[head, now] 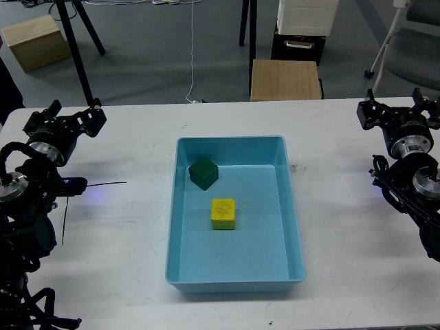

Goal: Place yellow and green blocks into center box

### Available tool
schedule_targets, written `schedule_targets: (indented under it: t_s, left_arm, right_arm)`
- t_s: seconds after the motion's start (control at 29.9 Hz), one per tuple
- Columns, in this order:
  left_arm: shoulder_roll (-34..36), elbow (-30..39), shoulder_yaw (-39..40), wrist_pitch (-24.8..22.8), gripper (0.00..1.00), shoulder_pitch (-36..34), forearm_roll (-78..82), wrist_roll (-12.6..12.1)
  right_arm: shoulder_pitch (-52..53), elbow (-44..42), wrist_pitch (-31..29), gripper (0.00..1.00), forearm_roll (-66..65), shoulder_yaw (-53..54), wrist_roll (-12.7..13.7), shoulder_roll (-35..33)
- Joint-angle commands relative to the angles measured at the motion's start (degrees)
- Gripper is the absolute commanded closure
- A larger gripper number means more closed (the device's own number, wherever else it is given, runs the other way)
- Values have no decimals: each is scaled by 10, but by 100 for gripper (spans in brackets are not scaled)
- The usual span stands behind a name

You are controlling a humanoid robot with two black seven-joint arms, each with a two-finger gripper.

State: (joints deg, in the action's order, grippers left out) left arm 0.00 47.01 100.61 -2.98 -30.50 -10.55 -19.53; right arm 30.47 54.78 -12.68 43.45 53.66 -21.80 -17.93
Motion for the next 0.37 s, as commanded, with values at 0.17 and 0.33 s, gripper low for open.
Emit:
schedule_targets:
  t_s: [0.17, 0.33]
  left_arm:
    - [0, 0, -1, -1, 0, 0, 0, -1]
    - [0, 1, -2, -1, 0, -1, 0, -1]
  right_arm:
    - [-10, -1, -62, 0, -14, 6, -3, 0]
    - [-15, -3, -63, 0, -15, 7, -3, 0]
